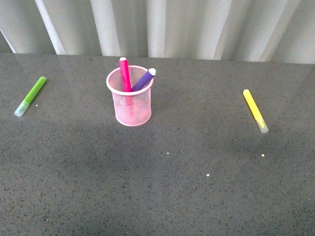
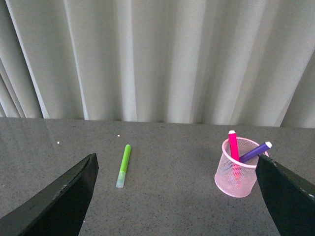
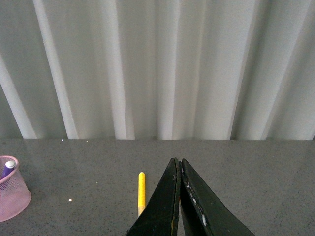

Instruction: Insert purple and pink pens into pink cup

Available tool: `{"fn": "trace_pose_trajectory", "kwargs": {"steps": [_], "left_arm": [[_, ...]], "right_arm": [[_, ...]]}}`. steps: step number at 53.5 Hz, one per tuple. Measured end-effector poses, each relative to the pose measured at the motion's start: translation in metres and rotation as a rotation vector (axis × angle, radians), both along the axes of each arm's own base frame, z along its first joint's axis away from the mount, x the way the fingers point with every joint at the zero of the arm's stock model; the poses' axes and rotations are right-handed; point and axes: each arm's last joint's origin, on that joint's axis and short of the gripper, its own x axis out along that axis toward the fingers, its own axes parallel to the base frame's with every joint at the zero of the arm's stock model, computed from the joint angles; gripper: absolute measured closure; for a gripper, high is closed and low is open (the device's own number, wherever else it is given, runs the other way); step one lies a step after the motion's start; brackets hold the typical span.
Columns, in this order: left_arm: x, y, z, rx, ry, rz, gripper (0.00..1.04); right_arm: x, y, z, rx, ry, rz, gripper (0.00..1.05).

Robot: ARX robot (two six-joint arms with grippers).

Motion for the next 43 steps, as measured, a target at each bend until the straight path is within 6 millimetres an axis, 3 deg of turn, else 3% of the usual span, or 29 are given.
{"fn": "trace_pose_trajectory", "kwargs": {"steps": [43], "left_arm": [[0.0, 0.0, 0.0, 0.0, 0.0, 0.0, 0.07]], "right_arm": [[-0.023, 0.0, -0.005, 0.001, 0.034, 0.0, 1.01]]}}
